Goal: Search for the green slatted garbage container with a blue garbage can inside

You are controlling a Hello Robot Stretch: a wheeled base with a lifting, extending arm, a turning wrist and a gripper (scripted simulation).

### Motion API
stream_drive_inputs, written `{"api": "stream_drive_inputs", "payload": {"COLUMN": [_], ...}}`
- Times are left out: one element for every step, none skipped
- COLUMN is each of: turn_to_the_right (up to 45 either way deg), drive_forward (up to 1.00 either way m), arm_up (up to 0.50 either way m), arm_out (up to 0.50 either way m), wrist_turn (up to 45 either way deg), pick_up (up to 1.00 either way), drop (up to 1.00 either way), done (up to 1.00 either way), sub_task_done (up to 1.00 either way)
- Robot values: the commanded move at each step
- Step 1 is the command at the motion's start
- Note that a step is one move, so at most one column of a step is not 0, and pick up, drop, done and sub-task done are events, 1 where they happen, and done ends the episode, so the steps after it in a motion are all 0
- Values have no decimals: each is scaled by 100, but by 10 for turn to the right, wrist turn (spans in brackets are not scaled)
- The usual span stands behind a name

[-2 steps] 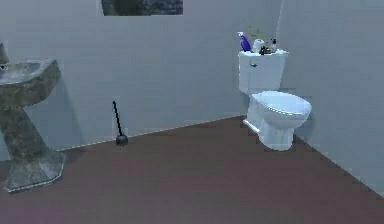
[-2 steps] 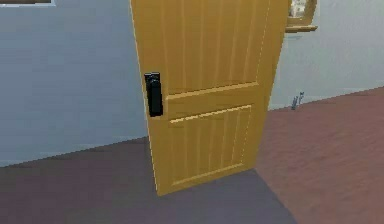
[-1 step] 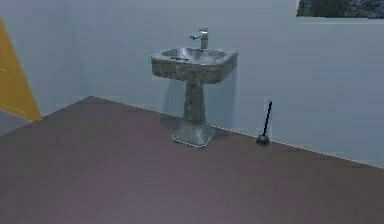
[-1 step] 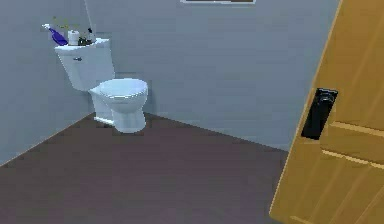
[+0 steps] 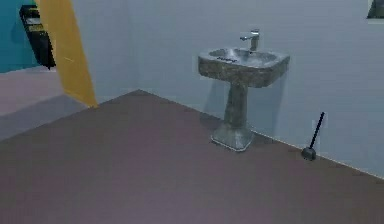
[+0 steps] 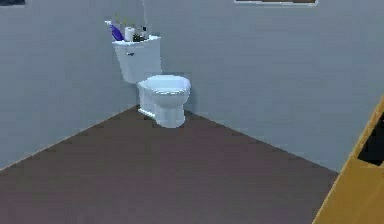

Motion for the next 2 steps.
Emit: {"api": "stream_drive_inputs", "payload": {"turn_to_the_right": [0,-450], "drive_forward": [45,0], "arm_up": [0,0], "arm_out": [0,0], "wrist_turn": [0,0], "pick_up": [0,0], "drop": [0,0], "done": [0,0], "sub_task_done": [0,0]}}
